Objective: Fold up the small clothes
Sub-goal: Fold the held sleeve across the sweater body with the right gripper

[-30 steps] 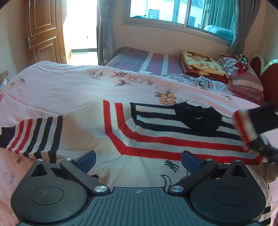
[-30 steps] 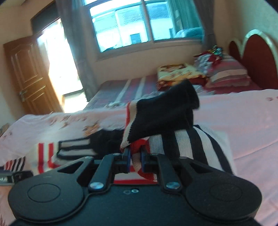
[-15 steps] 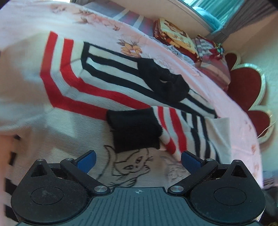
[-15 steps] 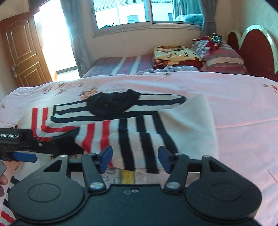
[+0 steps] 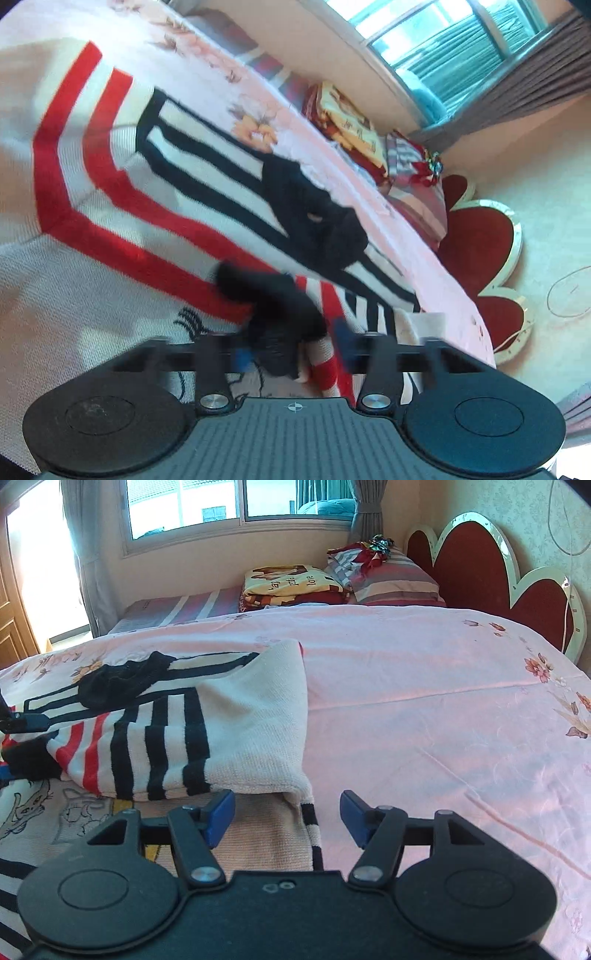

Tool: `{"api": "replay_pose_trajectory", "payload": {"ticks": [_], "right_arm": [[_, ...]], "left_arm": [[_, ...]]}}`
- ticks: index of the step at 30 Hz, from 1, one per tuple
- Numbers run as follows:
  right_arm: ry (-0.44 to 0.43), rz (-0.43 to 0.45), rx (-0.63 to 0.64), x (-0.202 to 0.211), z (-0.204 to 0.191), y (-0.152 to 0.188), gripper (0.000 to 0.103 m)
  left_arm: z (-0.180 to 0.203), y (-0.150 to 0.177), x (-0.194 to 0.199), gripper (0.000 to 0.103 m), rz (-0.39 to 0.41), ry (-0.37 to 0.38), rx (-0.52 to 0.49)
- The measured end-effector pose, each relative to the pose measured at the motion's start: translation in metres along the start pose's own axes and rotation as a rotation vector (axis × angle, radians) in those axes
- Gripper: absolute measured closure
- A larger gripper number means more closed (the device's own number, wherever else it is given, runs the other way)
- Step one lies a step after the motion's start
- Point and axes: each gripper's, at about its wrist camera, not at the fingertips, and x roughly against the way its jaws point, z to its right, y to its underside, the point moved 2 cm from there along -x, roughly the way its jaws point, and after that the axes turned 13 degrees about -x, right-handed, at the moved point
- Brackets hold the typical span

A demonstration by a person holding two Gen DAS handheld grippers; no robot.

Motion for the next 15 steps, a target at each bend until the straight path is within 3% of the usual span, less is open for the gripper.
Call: {"api": "replay_pose_trajectory", "payload": {"ticks": [3,5,12,14,15], "right_arm": [[0.014,-0.012,0.007,-0.005,0.002,0.002,0.041],[0.018,-0.019,0.002,-0.007,0.003,0.003,0.041],[0.004,-0.044,0.012,-0.015,0.002,0.004,0.043],[-0.011,-0.05,0.014,-0.017,-0.001,0.003,0.047],[-0.017,-0.051,0.015,-0.018,-0.003,0.003,0.054]], "left_arm": [[0.0,-0.004,0.003,0.074,0.013,-0.006,-0.018],[0.001,-0.008,0.013,0.093,0.044,0.003,-0.039],[-0.022,-0.04,0.08,0.092,0.192,-0.005,-0.038],[-0.033,-0.042,0.088,0.092,0.191,-0.033,-0.056],[-0.039,-0.04,0.089,0.092,0.183,-0.059,-0.077]]}}
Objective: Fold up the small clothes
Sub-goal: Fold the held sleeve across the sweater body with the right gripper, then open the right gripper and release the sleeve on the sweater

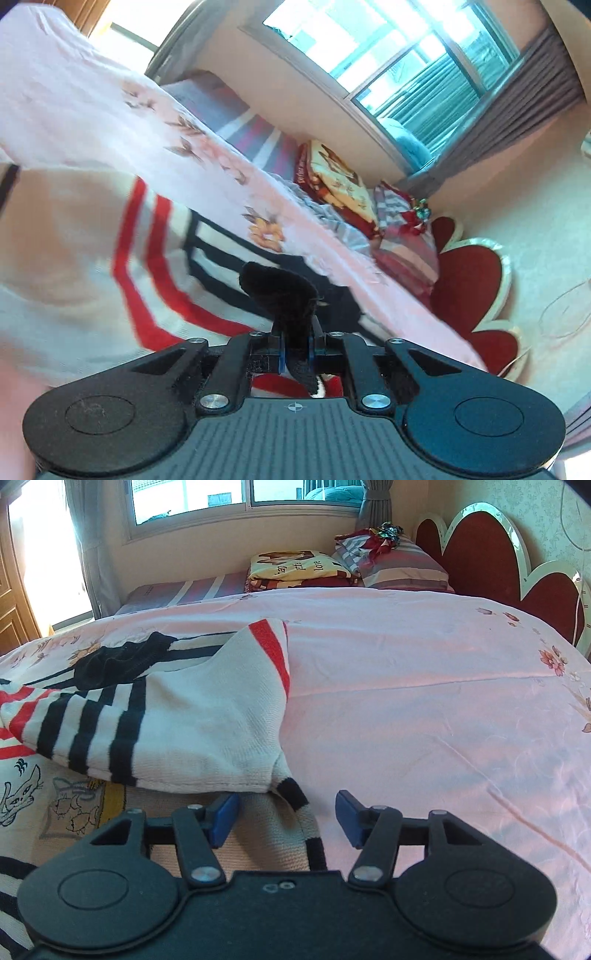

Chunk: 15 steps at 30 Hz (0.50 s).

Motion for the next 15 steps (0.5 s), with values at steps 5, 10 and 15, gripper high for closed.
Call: {"api": "replay_pose_trajectory", "payload": {"ticks": [5,10,15], "right_arm": [[-0.04,-0.027,-0.033,-0.009,-0.004,-0.001,0.09],[-0.054,-0.046,-0.204,-0.007,0.024,0.0,0.092],[-0.061,-0.064,-0.189,0.009,0.028,0.0,0.077]], "left_arm": [[-0.022,0.029,-0.03,0.092,-0.156,-0.093,-0.024],[-0.027,0.035,-0.021,0.082,-0.153,-0.1,0.025],[-0.025,0.025,0.028,0.033,-0.036,-0.178,-0.044]]}}
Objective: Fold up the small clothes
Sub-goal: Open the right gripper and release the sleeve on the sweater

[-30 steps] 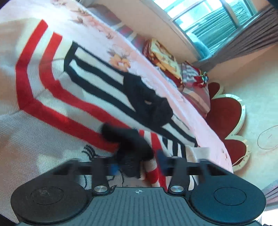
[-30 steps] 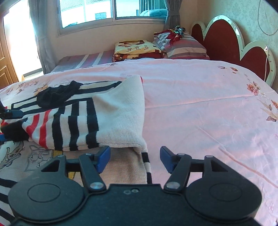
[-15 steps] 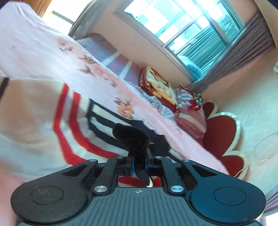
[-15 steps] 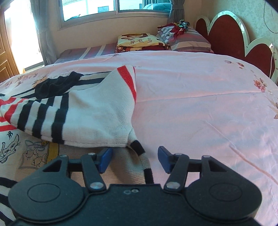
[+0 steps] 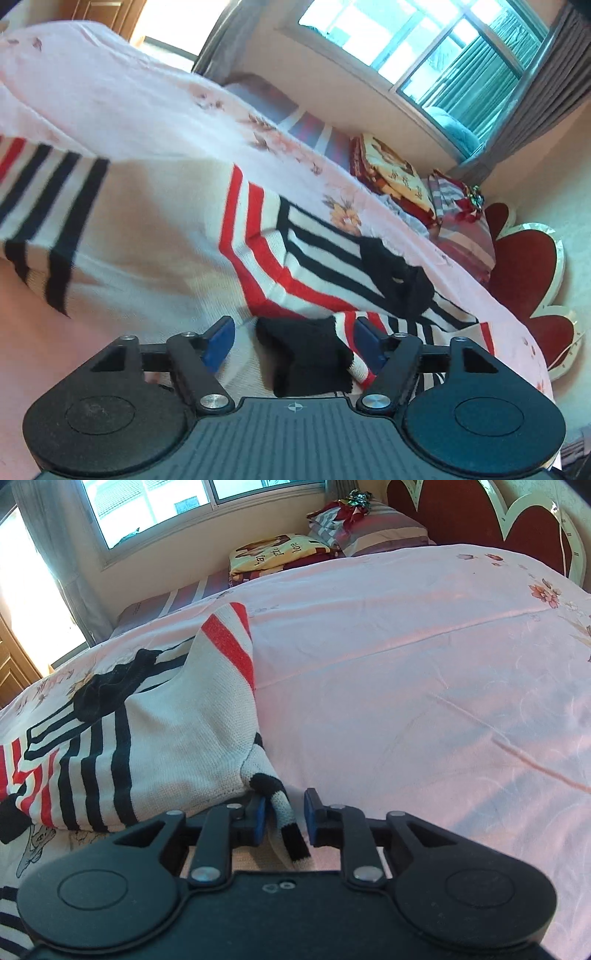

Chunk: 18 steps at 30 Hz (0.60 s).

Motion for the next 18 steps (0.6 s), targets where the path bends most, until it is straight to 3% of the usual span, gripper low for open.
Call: {"api": "replay_pose_trajectory", "payload": {"ticks": [4,5,7,8,9,12,13,18], "right_arm": [[-0.035,0.037,0.064,0.031,-0.01,0.002,0.069],[-0.051,0.049,0.075,0.034,-0.016,-0.001,0.065],[-0.064,0.06,0.099,0.027,-0.028,-0.008,0.047],[-0.057,0.059,0.114,0.017,-0.034,-0.013,0.047],[-0.051,0.047,0.123,0.007,-0.037,-0.014,0.049],[-0.021,-0.026,0.144,-0.021,-0.038,-0.01,0.076],[0.001,-0.016,0.166,-0.024,-0.036,-0.007,0.08],[-0.008,-0.012,0.119,-0.024,-0.015,-0.01,0.08]], "left_arm": [[0.012,-0.012,0.0,0.033,-0.003,0.04,-0.07],[0.018,-0.012,-0.006,0.033,-0.009,0.051,-0.082],[0.031,-0.011,-0.02,0.033,-0.015,0.063,-0.104],[0.036,-0.01,-0.028,0.033,-0.025,0.067,-0.113],[0.044,-0.005,-0.038,0.033,-0.038,0.065,-0.12],[0.053,0.006,-0.054,0.033,-0.07,0.051,-0.148],[0.055,0.009,-0.058,0.033,-0.078,0.047,-0.155],[0.061,0.011,-0.058,0.033,-0.084,0.032,-0.175]]}}
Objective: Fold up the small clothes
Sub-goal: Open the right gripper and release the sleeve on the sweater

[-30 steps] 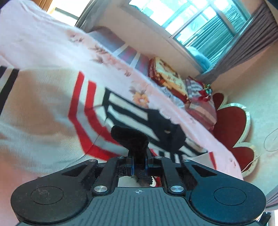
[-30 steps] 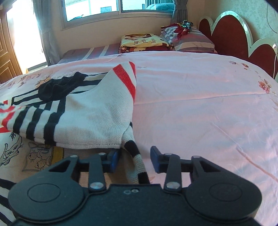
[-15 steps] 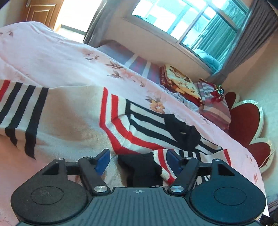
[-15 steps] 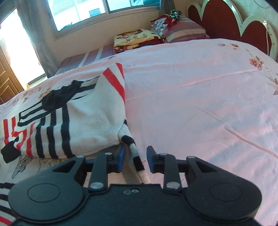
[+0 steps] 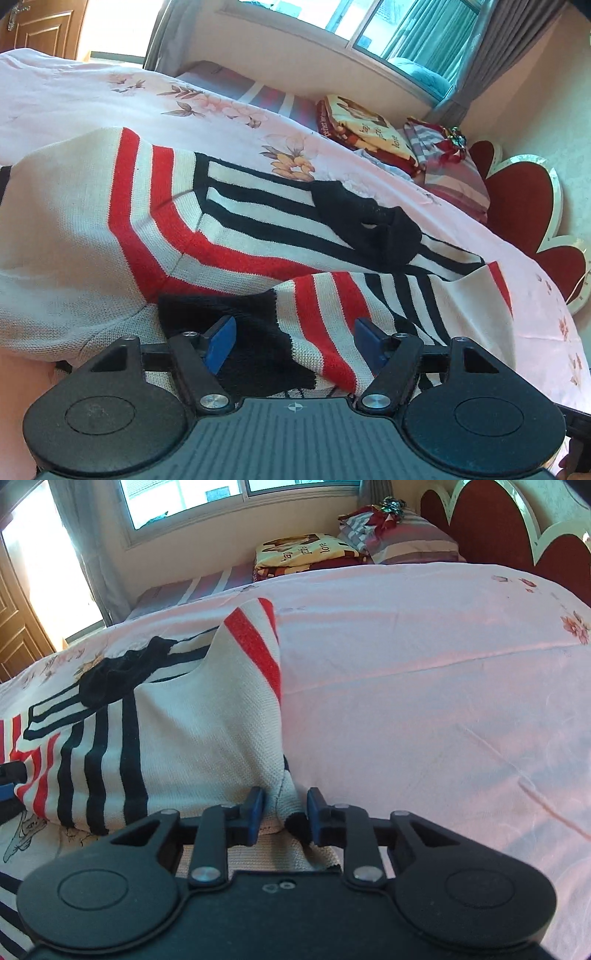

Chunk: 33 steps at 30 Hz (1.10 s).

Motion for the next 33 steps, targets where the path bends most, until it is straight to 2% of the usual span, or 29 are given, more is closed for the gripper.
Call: {"api": "replay_pose_trajectory", "payload": {"ticks": [3,6,7,8,13,16,19,21,24,25,26,28,33], "right_arm": [[-0.034,0.028,-0.051,0.008,-0.003,-0.01,0.07],[-0.073,0.057,-0.063,-0.001,-0.012,-0.035,0.043],[-0.073,0.059,-0.069,-0.009,-0.015,-0.044,0.042],[-0.075,0.058,-0.074,-0.018,-0.018,-0.053,0.042],[-0.086,0.021,-0.11,-0.065,-0.03,-0.088,0.067],[-0.037,0.029,-0.075,-0.084,-0.031,-0.092,0.074],[-0.051,0.048,-0.117,-0.085,-0.021,-0.088,0.072],[-0.032,0.05,-0.12,-0.078,-0.022,-0.086,0.069],[0.006,0.106,-0.045,-0.051,-0.039,-0.078,0.065],[-0.012,0.115,-0.027,-0.043,-0.045,-0.072,0.062],[-0.036,0.117,-0.002,-0.036,-0.054,-0.067,0.06],[-0.078,0.121,0.053,-0.024,-0.075,-0.05,0.056],[-0.2,0.045,0.176,-0.016,-0.136,-0.008,0.056]], "left_arm": [[-0.002,-0.005,0.008,0.033,0.026,0.02,0.04],[0.003,-0.01,0.002,0.033,0.022,0.024,0.017],[0.004,-0.011,-0.002,0.033,0.02,0.016,0.008],[0.004,-0.01,-0.005,0.033,0.021,0.011,0.004],[0.006,-0.009,-0.015,0.033,0.034,-0.022,-0.036],[0.008,-0.01,-0.017,0.033,0.034,-0.032,-0.076],[0.007,-0.009,-0.012,0.033,0.025,-0.028,-0.082],[0.001,-0.011,0.003,0.033,0.024,-0.026,-0.035],[-0.015,-0.008,0.03,0.033,0.046,-0.063,0.015],[-0.023,-0.005,0.037,0.031,0.042,-0.078,0.038],[-0.033,-0.002,0.044,0.02,0.03,-0.095,0.071],[-0.051,0.007,0.06,0.01,0.02,-0.144,0.134],[-0.101,0.031,0.104,0.01,0.047,-0.225,0.239]]}}
